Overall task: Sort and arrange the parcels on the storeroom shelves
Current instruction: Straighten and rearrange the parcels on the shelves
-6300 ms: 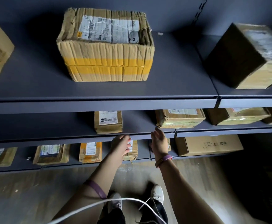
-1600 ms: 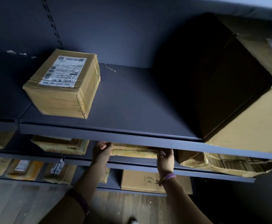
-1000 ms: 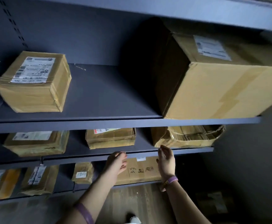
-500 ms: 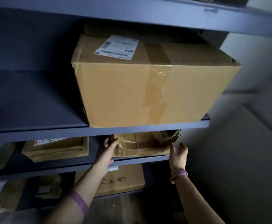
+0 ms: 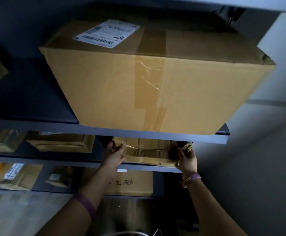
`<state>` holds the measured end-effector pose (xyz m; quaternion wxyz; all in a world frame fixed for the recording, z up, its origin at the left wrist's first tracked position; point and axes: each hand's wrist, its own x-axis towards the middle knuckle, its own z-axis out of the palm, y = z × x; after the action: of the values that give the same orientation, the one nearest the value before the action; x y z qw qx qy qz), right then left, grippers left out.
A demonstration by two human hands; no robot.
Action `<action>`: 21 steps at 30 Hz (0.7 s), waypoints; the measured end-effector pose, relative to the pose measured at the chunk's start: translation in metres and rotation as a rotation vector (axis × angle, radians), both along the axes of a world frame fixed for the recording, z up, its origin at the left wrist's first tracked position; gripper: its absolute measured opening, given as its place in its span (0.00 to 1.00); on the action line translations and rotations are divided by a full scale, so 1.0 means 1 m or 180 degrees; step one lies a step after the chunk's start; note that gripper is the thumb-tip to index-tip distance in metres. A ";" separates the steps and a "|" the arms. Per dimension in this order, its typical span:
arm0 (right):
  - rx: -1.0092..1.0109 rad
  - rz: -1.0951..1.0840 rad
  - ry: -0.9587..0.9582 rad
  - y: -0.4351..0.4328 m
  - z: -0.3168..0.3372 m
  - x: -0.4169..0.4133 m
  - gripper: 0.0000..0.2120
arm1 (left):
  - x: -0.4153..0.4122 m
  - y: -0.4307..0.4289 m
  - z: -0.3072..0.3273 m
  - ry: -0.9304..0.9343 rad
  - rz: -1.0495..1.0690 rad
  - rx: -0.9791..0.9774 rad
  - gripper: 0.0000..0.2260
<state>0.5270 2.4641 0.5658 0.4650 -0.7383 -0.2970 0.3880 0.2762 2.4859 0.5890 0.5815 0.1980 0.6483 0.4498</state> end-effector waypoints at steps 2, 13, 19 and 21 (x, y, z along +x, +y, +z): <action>0.0006 -0.0130 0.0219 -0.009 0.003 -0.003 0.16 | -0.002 -0.011 0.002 -0.0010 -0.0005 0.0063 0.17; -0.0128 -0.0664 0.0625 -0.143 -0.008 -0.041 0.16 | -0.041 -0.130 0.000 0.0372 -0.0341 -0.0082 0.23; -0.0109 -0.0780 0.0607 -0.187 -0.014 -0.054 0.16 | -0.054 -0.168 -0.011 0.0481 -0.0507 -0.0099 0.22; -0.0081 -0.0776 0.0628 -0.192 -0.014 -0.056 0.16 | -0.056 -0.172 -0.013 0.0513 -0.0516 -0.0100 0.22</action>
<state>0.4709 2.2724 0.5520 0.5262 -0.7330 -0.1531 0.4030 0.2202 2.3143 0.5764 0.5651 0.2762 0.6817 0.3738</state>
